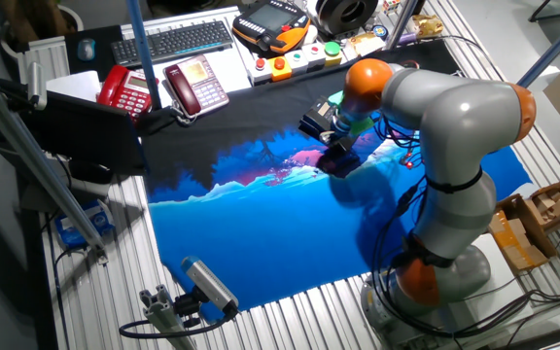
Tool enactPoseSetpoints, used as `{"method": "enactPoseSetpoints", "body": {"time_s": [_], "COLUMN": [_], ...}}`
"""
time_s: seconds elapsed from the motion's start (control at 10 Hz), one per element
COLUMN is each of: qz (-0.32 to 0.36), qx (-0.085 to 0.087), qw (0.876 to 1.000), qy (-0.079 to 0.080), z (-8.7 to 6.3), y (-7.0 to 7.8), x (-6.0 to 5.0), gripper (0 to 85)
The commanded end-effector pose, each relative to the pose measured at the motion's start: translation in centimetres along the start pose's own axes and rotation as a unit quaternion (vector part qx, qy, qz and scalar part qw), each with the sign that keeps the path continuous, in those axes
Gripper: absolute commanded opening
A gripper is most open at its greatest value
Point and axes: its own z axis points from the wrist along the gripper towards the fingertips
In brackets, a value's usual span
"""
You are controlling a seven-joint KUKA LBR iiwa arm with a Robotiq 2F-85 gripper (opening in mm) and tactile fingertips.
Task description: Place the handset of the telephone on the corresponding phone cradle
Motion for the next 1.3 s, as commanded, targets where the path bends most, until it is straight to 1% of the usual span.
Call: {"method": "enactPoseSetpoints", "body": {"time_s": [0.0,0.1,0.2,0.3,0.4,0.7,0.8,0.9,1.0,1.2], "qz": [-0.001,-0.003,-0.004,0.000,0.009,0.010,0.020,0.029,0.038,0.042], "qx": [0.000,0.001,0.005,0.005,-0.001,-0.002,-0.011,-0.017,-0.026,-0.026], "qw": [1.000,1.000,1.000,1.000,1.000,1.000,1.000,0.999,0.999,0.998], "qy": [-0.001,-0.001,-0.001,0.002,0.005,0.008,0.014,0.019,0.022,0.025], "z": [0.0,0.0,-0.2,-0.3,-0.3,-0.2,-0.3,-0.6,-1.1,-1.6], "y": [0.0,0.0,-0.1,0.0,0.0,0.1,0.2,0.5,0.7,0.9], "x": [-0.1,-0.2,-0.3,-0.4,-0.5,-0.5,-0.4,-0.2,0.0,0.2], "gripper": [0.7,0.7,0.7,0.7,0.7,0.7,0.7,0.7,0.7,0.7]}}
